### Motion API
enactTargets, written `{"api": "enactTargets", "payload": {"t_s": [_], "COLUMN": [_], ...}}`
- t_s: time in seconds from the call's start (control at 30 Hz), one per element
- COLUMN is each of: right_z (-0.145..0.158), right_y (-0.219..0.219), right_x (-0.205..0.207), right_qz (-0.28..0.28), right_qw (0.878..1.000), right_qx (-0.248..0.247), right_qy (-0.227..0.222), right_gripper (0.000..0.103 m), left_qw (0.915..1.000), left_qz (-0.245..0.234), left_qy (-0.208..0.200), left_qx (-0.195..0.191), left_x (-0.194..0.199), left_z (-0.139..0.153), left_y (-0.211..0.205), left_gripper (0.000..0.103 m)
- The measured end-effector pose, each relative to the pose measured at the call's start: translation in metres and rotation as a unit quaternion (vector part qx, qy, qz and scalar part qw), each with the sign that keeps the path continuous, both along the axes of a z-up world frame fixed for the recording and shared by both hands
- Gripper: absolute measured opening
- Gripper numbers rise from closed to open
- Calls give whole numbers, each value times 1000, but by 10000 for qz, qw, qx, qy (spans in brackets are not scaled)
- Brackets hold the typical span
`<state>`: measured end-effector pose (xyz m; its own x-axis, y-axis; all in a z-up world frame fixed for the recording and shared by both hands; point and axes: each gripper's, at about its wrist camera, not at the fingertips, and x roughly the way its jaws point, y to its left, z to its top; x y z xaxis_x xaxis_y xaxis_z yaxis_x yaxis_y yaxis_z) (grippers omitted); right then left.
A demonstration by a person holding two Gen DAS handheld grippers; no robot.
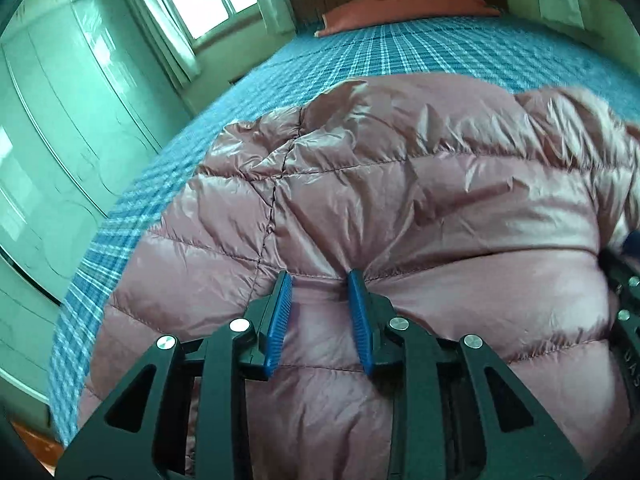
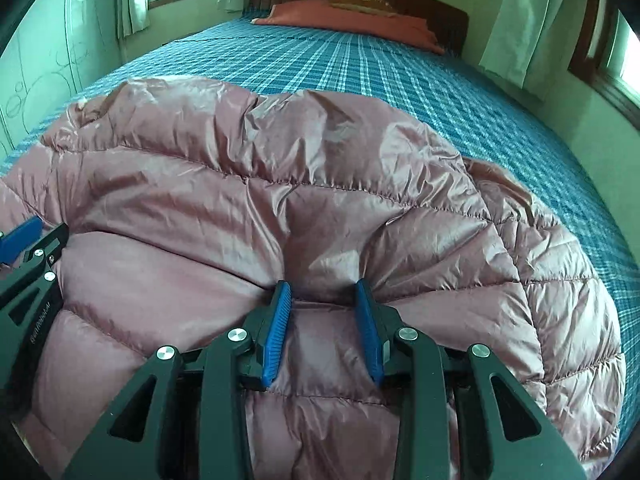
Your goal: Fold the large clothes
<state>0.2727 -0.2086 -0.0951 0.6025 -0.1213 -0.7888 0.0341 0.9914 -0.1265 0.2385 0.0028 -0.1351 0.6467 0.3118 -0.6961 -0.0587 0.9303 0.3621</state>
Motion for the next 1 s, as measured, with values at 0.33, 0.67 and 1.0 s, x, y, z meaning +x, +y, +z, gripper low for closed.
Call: {"api": "enactTargets", "payload": {"t_s": [0.33,0.67,1.0], "right_z": [-1,28,67], "right_y": [5,-22,-80], "right_x": [-6,-35,-85], "right_qz": [-21,-225,-615], "right_qw": [9999,9985,9955], "right_qx": [-47,359,202], "right_qy": [-87,-354,-699], "right_gripper": [34,35,35], "left_qw": [10000,10000,9982], "left_qz": [22,32,320], "left_qy": [-41,-51,-122], "left_qx": [27,19,-492], "left_x": [4,2,-23], "left_z": [-3,-1,42], "left_y": [1,2,35], "left_gripper": [30,30,30]}}
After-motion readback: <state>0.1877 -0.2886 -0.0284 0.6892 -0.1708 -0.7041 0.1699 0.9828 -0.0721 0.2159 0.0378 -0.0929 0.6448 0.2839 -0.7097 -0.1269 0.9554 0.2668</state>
